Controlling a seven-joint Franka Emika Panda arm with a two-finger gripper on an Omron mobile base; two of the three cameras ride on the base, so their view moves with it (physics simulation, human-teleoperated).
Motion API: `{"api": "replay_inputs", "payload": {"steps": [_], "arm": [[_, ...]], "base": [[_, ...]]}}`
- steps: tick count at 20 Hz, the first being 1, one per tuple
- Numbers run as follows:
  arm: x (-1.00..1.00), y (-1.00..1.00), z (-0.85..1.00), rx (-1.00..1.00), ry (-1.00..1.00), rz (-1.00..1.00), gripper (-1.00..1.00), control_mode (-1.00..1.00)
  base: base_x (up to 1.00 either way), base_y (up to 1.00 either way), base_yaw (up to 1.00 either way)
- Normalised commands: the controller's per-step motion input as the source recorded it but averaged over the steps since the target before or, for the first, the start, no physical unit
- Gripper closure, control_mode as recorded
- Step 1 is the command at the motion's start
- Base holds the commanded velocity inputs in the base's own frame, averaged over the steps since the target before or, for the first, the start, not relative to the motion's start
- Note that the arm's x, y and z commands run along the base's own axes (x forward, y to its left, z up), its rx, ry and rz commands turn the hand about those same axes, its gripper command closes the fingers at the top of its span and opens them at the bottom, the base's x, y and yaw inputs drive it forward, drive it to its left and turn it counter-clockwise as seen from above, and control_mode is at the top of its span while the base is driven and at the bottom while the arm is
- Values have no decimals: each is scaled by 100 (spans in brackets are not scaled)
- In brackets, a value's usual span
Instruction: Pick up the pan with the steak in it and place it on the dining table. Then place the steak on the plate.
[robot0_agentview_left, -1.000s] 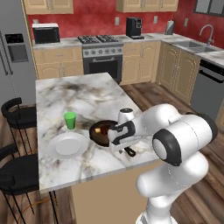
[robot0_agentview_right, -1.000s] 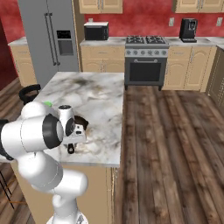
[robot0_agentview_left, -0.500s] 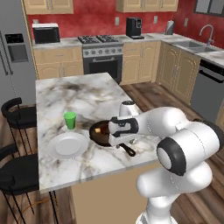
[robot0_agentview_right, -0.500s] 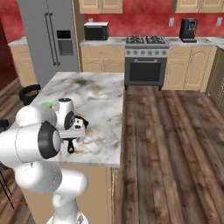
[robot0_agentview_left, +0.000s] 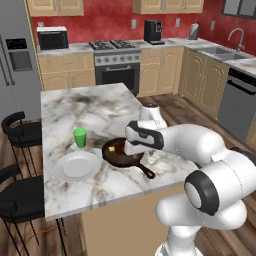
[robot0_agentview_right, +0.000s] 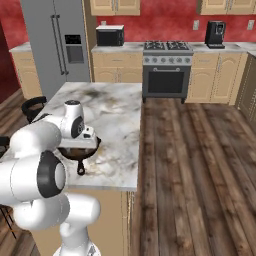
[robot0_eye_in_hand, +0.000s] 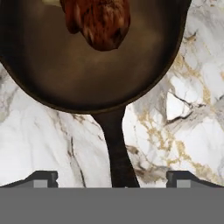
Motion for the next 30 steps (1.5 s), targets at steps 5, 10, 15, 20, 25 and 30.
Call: {"api": "replay_inputs", "payload": {"steps": [5, 10, 15, 20, 25, 30], "arm": [[41, 28, 22, 0, -3, -9, -100, -100], [51, 36, 6, -2, 0, -13, -100, -100], [36, 19, 1, -2, 0, -14, -100, -100], [2, 0, 0, 0, 0, -28, -100, -100], [0, 0, 0, 0, -3, -34, -100, -100], [0, 0, 0, 0, -3, -34, -100, -100]], "base": [[0, 0, 0], [0, 0, 0], [0, 0, 0], [0, 0, 0], [0, 0, 0], [0, 0, 0]]}}
